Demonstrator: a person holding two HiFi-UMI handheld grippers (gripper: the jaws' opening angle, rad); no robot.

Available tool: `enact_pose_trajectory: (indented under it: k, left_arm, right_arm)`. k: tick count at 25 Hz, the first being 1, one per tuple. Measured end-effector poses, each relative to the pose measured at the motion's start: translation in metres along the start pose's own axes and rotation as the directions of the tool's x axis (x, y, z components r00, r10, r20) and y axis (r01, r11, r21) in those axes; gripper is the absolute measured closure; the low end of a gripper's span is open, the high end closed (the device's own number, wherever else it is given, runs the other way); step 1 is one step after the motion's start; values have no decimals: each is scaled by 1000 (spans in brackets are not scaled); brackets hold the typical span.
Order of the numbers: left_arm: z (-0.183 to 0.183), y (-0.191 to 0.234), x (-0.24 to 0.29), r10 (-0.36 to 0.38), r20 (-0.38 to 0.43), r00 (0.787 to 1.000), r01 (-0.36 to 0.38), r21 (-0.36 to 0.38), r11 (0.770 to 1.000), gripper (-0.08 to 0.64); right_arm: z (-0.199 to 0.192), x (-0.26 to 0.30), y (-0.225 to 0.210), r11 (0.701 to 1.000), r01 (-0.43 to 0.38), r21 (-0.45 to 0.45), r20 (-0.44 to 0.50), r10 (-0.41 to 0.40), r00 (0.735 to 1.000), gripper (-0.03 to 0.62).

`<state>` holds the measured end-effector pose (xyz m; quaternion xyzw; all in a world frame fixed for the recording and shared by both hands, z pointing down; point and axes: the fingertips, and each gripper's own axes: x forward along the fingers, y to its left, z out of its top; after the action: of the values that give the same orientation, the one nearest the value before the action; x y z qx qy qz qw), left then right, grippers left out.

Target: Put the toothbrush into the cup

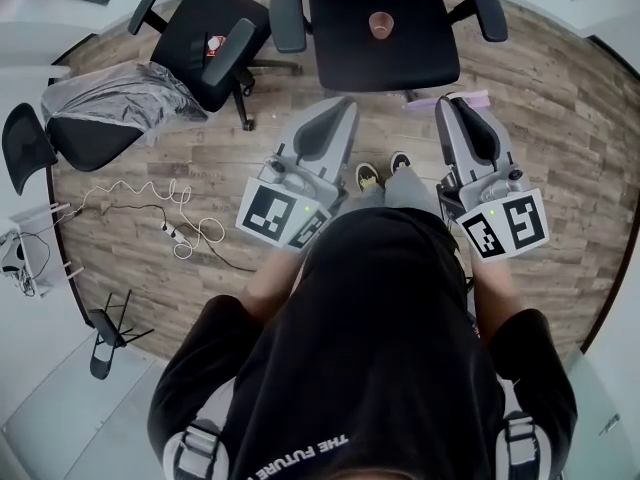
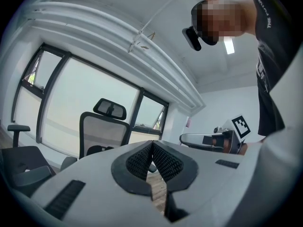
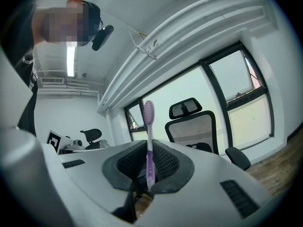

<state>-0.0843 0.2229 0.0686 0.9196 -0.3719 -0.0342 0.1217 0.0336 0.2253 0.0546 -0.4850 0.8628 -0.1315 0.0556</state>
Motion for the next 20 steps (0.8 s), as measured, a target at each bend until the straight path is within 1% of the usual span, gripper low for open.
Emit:
enact_pose_trajectory:
  k: [6, 10, 15, 20]
  left_arm:
    - [1, 14, 5, 22, 8, 1000, -22, -10, 1000, 540]
    - [2, 25, 17, 30, 0, 1000, -30, -5, 1000, 540]
    - [5, 46, 48, 41, -8, 999, -41, -4, 999, 540]
    - [12, 77, 98, 55, -16, 998, -55, 4, 998, 540]
  right_arm:
    - [-2, 10, -8, 1000, -3, -11, -17, 3, 1000, 545]
    - [-1, 27, -19, 1000, -10, -14, -22, 9, 1000, 545]
    - [1, 57, -45, 1000, -30, -4, -27, 29, 999, 545]
    - [8, 99, -85, 999, -46, -19, -33, 45, 998, 545]
